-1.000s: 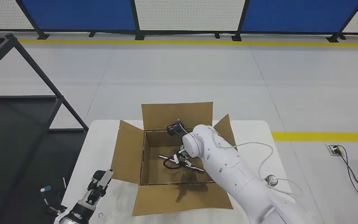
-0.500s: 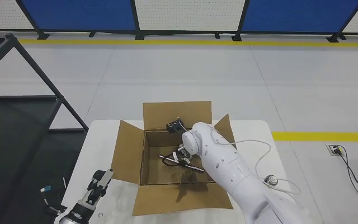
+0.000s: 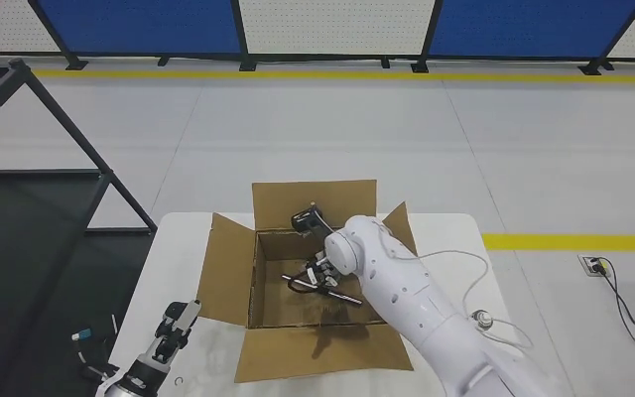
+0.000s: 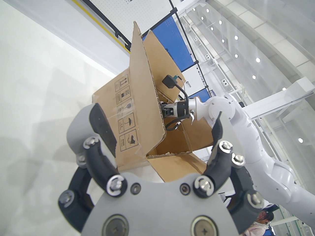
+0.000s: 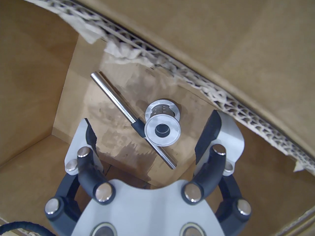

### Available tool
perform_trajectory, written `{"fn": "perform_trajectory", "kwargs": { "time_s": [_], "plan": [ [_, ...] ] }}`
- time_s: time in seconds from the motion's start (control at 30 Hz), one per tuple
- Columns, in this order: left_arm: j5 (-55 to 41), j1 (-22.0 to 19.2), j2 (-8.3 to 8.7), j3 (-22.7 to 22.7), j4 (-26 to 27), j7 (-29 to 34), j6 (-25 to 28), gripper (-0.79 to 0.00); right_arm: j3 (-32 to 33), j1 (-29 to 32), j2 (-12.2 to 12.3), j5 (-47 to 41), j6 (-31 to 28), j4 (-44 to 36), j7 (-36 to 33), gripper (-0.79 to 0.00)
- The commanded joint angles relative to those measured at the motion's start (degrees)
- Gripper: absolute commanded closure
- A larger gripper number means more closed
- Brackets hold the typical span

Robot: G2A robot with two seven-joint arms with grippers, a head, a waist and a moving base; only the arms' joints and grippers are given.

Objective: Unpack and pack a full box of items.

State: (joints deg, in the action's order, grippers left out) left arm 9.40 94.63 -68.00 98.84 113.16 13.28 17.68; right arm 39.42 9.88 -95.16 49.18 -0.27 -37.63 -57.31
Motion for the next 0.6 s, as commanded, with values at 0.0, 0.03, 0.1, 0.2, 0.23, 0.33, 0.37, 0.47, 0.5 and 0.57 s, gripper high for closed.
{"fn": "perform_trajectory", "kwargs": {
  "time_s": [0.0, 0.03, 0.1, 0.2, 0.23, 0.33, 0.37, 0.47, 0.5, 0.57],
  "plan": [
    [0.0, 0.0, 0.0, 0.0, 0.0, 0.0, 0.0, -0.785, 1.2, 1.4, 1.2, 1.4, 0.5, -4.2, -1.0, -0.785],
    [0.0, 0.0, 0.0, 0.0, 0.0, 0.0, 0.0, -0.785, 2.0, 2.4, 1.9, 2.6, 1.1, -6.9, -1.8, -0.785],
    [0.0, 0.0, 0.0, 0.0, 0.0, 0.0, 0.0, -0.785, 3.9, 5.0, 3.5, 5.2, 2.3, -13.2, -4.0, -0.785],
    [0.0, 0.0, 0.0, 0.0, 0.0, 0.0, 0.0, -0.785, 7.5, 10.2, 6.1, 9.6, 3.5, -24.5, -7.3, -0.785],
    [0.0, 0.0, 0.0, 0.0, 0.0, 0.0, 0.0, -0.785, 9.0, 12.3, 7.0, 10.8, 3.3, -28.8, -8.4, -0.785],
    [0.0, 0.0, 0.0, 0.0, 0.0, 0.0, 0.0, -0.785, 14.1, 19.3, 9.5, 14.2, 1.5, -42.8, -10.9, -0.785],
    [0.0, 0.0, 0.0, 0.0, 0.0, 0.0, 0.0, -0.785, 15.9, 21.6, 10.2, 15.3, 0.9, -47.4, -11.4, -0.785],
    [0.0, 0.0, 0.0, 0.0, 0.0, 0.0, 0.0, -0.785, 20.6, 28.3, 11.7, 16.8, -0.8, -60.2, -11.7, -0.785],
    [0.0, 0.0, 0.0, 0.0, 0.0, 0.0, 0.0, -0.785, 22.2, 30.2, 12.1, 17.0, -1.4, -63.7, -11.5, -0.785],
    [0.0, 0.0, 0.0, 0.0, 0.0, 0.0, 0.0, -0.785, 25.1, 33.4, 12.8, 17.3, -2.5, -69.9, -11.2, -0.785]
  ]
}}
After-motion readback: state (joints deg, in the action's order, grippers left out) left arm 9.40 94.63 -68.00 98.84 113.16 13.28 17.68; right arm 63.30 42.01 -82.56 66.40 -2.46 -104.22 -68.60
